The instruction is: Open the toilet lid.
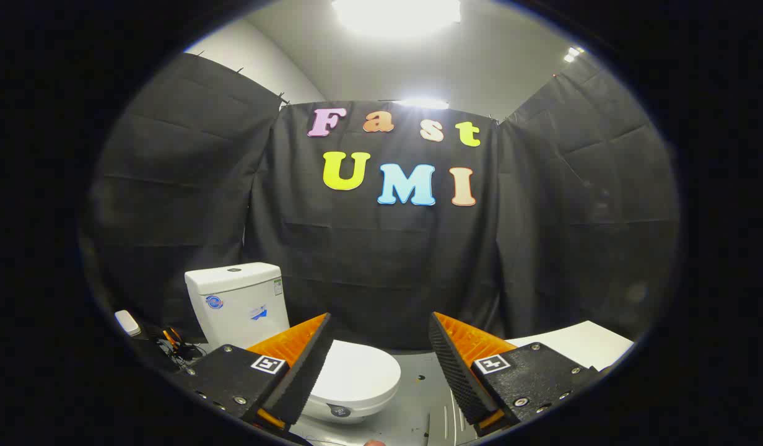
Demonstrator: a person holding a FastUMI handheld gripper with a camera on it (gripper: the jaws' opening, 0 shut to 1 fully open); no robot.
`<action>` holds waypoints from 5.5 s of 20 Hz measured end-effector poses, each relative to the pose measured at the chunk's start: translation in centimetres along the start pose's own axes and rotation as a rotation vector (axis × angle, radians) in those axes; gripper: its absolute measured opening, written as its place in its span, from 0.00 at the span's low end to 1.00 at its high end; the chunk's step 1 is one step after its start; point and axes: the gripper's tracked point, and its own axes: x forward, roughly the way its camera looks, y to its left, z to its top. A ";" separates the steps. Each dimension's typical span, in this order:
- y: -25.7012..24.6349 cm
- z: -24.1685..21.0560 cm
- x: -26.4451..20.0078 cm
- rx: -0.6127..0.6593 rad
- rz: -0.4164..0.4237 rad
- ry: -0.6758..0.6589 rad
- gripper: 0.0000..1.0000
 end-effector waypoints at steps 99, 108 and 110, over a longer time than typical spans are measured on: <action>9.8 -42.5 9.9 1.518 -0.189 0.256 0.00; 9.8 -42.4 10.0 1.430 -0.193 0.276 0.00; 9.8 -42.4 10.1 1.422 -0.192 0.278 0.00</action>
